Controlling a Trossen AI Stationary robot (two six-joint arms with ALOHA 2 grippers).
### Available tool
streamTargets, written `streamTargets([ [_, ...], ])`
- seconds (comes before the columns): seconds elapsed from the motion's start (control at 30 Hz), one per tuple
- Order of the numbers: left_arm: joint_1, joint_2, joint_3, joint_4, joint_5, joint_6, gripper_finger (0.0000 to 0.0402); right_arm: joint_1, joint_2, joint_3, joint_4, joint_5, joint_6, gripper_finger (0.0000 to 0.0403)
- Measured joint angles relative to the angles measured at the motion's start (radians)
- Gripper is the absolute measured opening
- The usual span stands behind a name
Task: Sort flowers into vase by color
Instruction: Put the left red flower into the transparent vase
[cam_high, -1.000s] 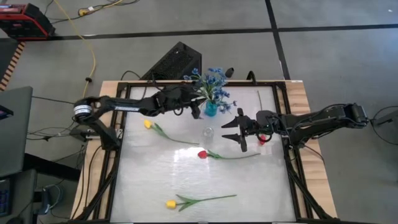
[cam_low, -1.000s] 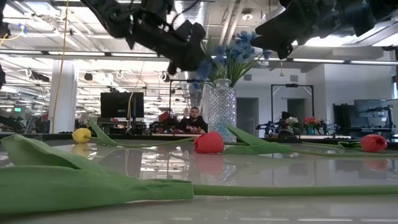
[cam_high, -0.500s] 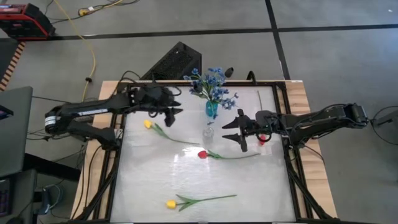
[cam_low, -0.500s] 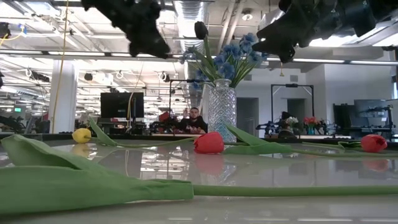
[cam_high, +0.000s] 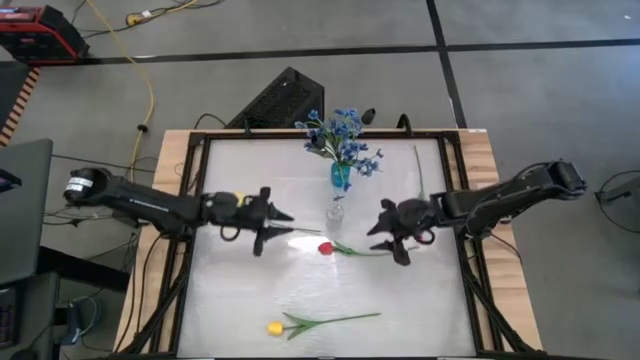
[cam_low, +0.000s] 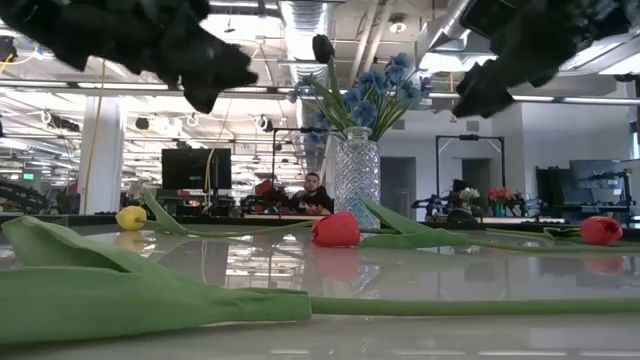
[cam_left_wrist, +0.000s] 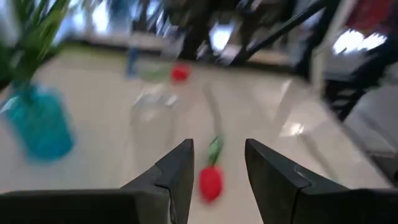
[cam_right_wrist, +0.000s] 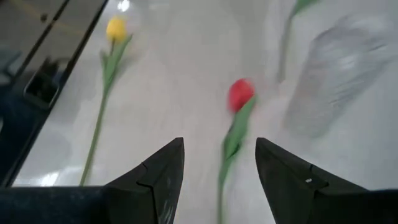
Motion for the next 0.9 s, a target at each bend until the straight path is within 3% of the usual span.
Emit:
streamTargets([
  [0.13,-0.069,0.027,-0.09,0.288,-0.02,0.092,0.0132,0.052,0.085,0.0,0.051,0.0,-0.006,0.0223],
  [0.23,-0.095,0.053,-0.114,0.382,-0.037,0.155,0.0132,0.079,0.159,0.0,0.129,0.0,0.007,0.0223],
  [0.5,-0.101,0.066,-0.103,0.356,-0.037,0.204,0.0132,0.095,0.317,0.033,0.106,0.033,0.117,0.0223],
  [0.63,-0.095,0.066,-0.103,0.347,-0.036,0.246,0.0132,0.104,0.376,0.085,0.007,0.099,0.195,0.0222],
  [0.77,-0.083,0.066,-0.103,0.31,-0.037,0.225,0.0132,0.137,0.416,0.121,-0.068,0.189,0.223,0.0213],
  [0.9,-0.082,0.066,-0.103,0.291,-0.037,0.182,0.0132,0.171,0.45,0.122,-0.066,0.21,0.213,0.02],
])
